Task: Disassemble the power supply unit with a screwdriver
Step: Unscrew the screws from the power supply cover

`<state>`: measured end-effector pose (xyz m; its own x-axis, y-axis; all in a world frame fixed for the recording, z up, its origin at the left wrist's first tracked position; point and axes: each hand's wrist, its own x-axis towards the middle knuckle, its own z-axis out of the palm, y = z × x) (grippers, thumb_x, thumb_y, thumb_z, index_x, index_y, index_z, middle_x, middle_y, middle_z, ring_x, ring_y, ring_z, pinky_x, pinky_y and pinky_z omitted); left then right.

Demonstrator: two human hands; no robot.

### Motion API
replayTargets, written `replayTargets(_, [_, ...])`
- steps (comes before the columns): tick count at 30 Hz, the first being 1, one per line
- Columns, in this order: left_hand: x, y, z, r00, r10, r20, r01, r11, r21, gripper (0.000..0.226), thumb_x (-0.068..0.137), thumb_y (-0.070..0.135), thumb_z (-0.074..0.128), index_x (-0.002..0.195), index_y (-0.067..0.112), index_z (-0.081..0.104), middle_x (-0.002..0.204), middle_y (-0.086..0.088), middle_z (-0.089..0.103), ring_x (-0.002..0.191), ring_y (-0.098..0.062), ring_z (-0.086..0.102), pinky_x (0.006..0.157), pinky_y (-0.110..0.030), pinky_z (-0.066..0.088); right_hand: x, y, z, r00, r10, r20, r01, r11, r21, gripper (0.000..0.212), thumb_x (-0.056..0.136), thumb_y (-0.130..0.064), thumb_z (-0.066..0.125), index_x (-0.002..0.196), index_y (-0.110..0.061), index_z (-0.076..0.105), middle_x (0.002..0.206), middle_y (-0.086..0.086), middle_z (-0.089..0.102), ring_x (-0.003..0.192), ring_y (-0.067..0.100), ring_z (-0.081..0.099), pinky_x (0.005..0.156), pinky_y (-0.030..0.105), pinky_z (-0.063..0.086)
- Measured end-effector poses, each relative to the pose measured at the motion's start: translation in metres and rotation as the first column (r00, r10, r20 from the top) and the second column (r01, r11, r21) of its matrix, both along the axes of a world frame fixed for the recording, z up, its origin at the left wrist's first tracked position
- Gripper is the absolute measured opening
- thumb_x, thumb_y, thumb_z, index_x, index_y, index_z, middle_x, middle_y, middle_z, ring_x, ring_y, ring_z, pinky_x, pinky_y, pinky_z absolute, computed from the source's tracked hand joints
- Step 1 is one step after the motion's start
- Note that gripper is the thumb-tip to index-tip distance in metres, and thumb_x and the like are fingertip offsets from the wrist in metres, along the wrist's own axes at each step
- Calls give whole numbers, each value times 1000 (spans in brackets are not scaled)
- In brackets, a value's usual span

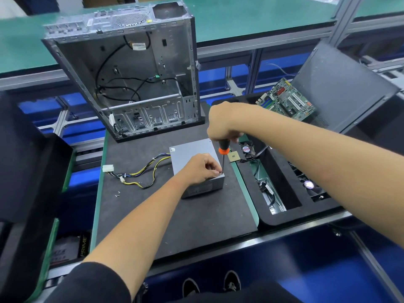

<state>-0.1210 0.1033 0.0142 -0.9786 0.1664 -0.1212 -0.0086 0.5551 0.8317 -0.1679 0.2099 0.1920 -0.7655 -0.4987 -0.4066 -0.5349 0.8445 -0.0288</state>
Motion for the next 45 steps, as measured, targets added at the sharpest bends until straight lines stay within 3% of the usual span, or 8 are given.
replayTargets(5, [-1,-1,-1,1000,-15,-8,15,1000,-4,22,77,-2,73,72,19,68,73,10,58,53,7,50,55,-7,38,2,-1,-3,996,87,-25,-88,996,-31,14,76,-10,50,65,-5,58,37,7,56,41,23,51,41,20,35])
replayTargets(11, [-1,0,-1,998,-49,-31,48,998,-46,10,78,-2,71,80,8,71,78,3,58,60,-3,49,58,-9,38,-2,8,3,923,382,48,-385,921,59,12,75,-15,70,83,-12,63,87,8,69,81,28,65,70,39,55])
replayTargets(19, [-1,-1,1,997,-68,-30,66,997,-43,14,80,3,72,80,17,70,79,5,59,59,-3,47,58,-8,37,-4,16,3,948,309,75,-311,950,5,15,80,-22,61,72,-12,53,73,8,68,59,25,65,55,33,52])
replayTargets(24, [1,2,4,993,-117,-12,117,992,-53,18,85,8,66,84,26,71,86,-3,55,58,-1,46,59,-10,37,4,2,2,970,236,49,-241,960,143,31,87,-13,39,60,-6,53,38,6,58,43,23,58,49,27,45])
replayTargets(32, [2,1,1,998,-55,-33,54,998,-28,10,83,2,67,90,6,73,91,-8,63,63,-4,48,61,-10,38,2,9,12,865,500,-47,-488,859,154,13,81,-15,67,94,-15,65,91,-2,63,87,20,57,62,28,41])
replayTargets(36, [0,-2,0,996,-73,-40,72,996,-45,9,82,4,70,89,9,74,86,-1,59,70,-11,53,64,-9,41,-5,20,13,884,467,35,-467,884,-17,16,73,-22,77,83,-25,66,77,-12,63,72,7,58,57,23,40])
replayTargets(42, [-3,-5,1,997,-67,-37,66,998,-26,11,79,3,73,87,11,74,89,-6,63,66,-9,54,64,-13,43,-8,24,4,966,166,196,-156,986,-64,34,89,-37,61,76,-6,61,56,5,70,46,18,68,50,22,49])
replayTargets(45, [-3,-6,0,998,-59,-38,58,998,-22,11,78,4,74,87,11,74,84,2,60,63,-3,51,62,-7,40,-8,25,5,963,217,160,-201,973,-109,16,84,-27,65,75,-13,66,50,-4,67,49,10,67,53,21,44])
